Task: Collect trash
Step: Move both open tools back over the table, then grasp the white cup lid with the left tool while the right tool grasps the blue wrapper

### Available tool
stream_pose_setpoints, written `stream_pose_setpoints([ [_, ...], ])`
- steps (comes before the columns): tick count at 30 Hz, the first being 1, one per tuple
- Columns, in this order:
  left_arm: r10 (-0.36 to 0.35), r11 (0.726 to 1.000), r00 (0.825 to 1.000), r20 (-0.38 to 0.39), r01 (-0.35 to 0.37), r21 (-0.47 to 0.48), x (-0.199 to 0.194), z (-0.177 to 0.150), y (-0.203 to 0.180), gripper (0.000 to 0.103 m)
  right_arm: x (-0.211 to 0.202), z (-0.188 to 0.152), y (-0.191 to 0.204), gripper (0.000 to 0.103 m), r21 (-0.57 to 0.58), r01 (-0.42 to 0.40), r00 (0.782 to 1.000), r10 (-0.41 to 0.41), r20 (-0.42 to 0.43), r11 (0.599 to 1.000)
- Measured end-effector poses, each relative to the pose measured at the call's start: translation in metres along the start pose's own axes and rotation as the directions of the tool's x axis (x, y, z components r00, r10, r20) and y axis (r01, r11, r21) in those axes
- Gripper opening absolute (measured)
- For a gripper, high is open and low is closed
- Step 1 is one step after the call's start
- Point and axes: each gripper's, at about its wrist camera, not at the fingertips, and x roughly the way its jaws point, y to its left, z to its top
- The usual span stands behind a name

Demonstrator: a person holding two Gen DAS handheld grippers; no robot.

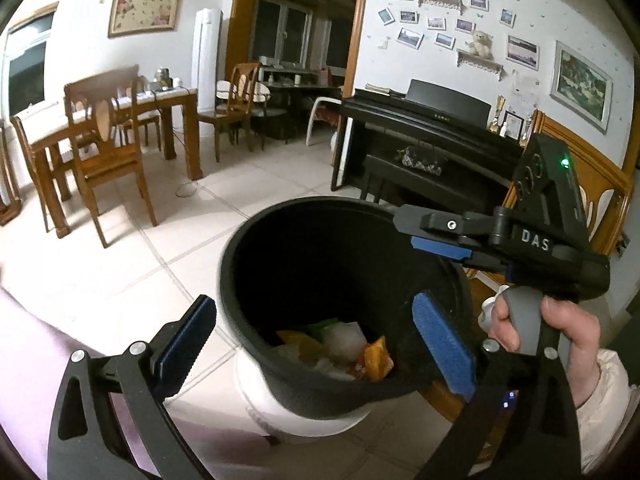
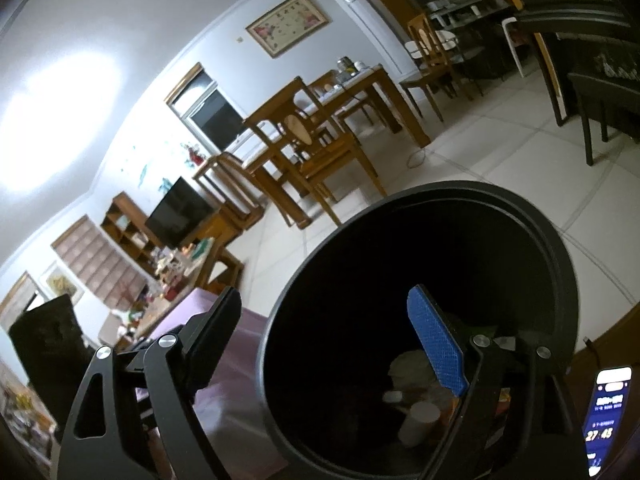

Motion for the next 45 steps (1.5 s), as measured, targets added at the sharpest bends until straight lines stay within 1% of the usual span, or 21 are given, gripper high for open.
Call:
stream_pose_setpoints([
  [7,0.074,0.996,0.996,0.050,-0.072,-0.048,-0.051,-0.018,0.036,0.098,0.025,-0.004,0.056,0.084,-0.087,-0.028,0.998,0.024,-0.050,0.996],
  [10,0.127,0.988,0.990,0.067,-0.120,-0.102,-0.080,-0.032,0.064,0.098,0.042,-0.010,0.090,0.084,-0.130,-0.055,0.996,0.045,-0.079,0.990],
  [13,0.190,0.970,0.978,0.082,-0.174,-0.170,-0.114,-0.050,0.095,0.098,0.062,-0.020,0.127,0.084,-0.174,-0.092,0.990,0.072,-0.122,0.980],
  [16,0.267,0.938,0.960,0.084,-0.239,-0.252,-0.149,-0.069,0.130,0.098,0.087,-0.036,0.169,0.084,-0.219,-0.140,0.979,0.102,-0.176,0.965],
  [17,0.300,0.919,0.950,0.082,-0.266,-0.291,-0.165,-0.081,0.147,0.098,0.097,-0.042,0.185,0.084,-0.236,-0.160,0.973,0.113,-0.199,0.959],
  [19,0.332,0.894,0.941,0.070,-0.290,-0.342,-0.184,-0.093,0.169,0.098,0.111,-0.055,0.210,0.084,-0.265,-0.196,0.962,0.133,-0.238,0.944],
  [20,0.355,0.873,0.933,0.055,-0.310,-0.377,-0.196,-0.104,0.186,0.098,0.118,-0.062,0.224,0.084,-0.285,-0.216,0.956,0.142,-0.258,0.934],
  [23,0.414,0.826,0.910,-0.010,-0.380,-0.417,-0.220,-0.129,0.219,0.098,0.142,-0.086,0.273,0.084,-0.372,-0.281,0.932,0.159,-0.325,0.885],
  [25,0.432,0.805,0.899,-0.067,-0.419,-0.420,-0.230,-0.144,0.239,0.098,0.160,-0.106,0.311,0.084,-0.450,-0.337,0.911,0.167,-0.376,0.827],
  [26,0.436,0.799,0.894,-0.100,-0.436,-0.414,-0.233,-0.151,0.249,0.097,0.168,-0.114,0.327,0.084,-0.471,-0.353,0.904,0.167,-0.393,0.808],
  [28,0.441,0.796,0.883,-0.159,-0.467,-0.384,-0.234,-0.160,0.265,0.097,0.185,-0.134,0.362,0.082,-0.532,-0.397,0.886,0.162,-0.435,0.748],
  [29,0.447,0.796,0.874,-0.188,-0.485,-0.361,-0.236,-0.167,0.275,0.097,0.192,-0.146,0.376,0.078,-0.560,-0.417,0.877,0.156,-0.454,0.716],
  [31,0.445,0.805,0.868,-0.223,-0.496,-0.325,-0.236,-0.172,0.289,0.097,0.215,-0.167,0.407,0.073,-0.605,-0.449,0.858,0.129,-0.497,0.657],
  [34,0.436,0.819,0.865,-0.249,-0.496,-0.287,-0.234,-0.177,0.304,0.093,0.250,-0.192,0.441,0.067,-0.636,-0.482,0.830,0.081,-0.552,0.603],
  [35,0.428,0.826,0.866,-0.256,-0.491,-0.278,-0.232,-0.176,0.310,0.092,0.256,-0.200,0.448,0.067,-0.644,-0.486,0.827,0.072,-0.558,0.590],
  [36,0.421,0.830,0.868,-0.262,-0.485,-0.274,-0.231,-0.177,0.311,0.084,0.267,-0.209,0.458,0.067,-0.663,-0.493,0.822,0.052,-0.567,0.564],
  [37,0.411,0.836,0.871,-0.270,-0.478,-0.269,-0.228,-0.178,0.314,0.076,0.276,-0.215,0.462,0.067,-0.673,-0.498,0.818,0.037,-0.574,0.547],
  [38,0.400,0.845,0.872,-0.283,-0.470,-0.255,-0.225,-0.179,0.320,0.073,0.282,-0.218,0.464,0.067,-0.678,-0.502,0.814,0.028,-0.581,0.537],
  [41,0.404,0.856,0.866,-0.295,-0.471,-0.211,-0.217,-0.177,0.322,0.071,0.303,-0.234,0.477,0.067,-0.706,-0.506,0.810,-0.009,-0.586,0.495],
  [43,0.385,0.871,0.874,-0.295,-0.450,-0.198,-0.213,-0.176,0.324,0.063,0.314,-0.240,0.484,0.067,-0.716,-0.513,0.805,-0.024,-0.592,0.474],
  [45,0.376,0.878,0.876,-0.302,-0.441,-0.185,-0.211,-0.178,0.324,0.061,0.325,-0.246,0.489,0.067,-0.717,-0.522,0.796,-0.038,-0.604,0.462],
])
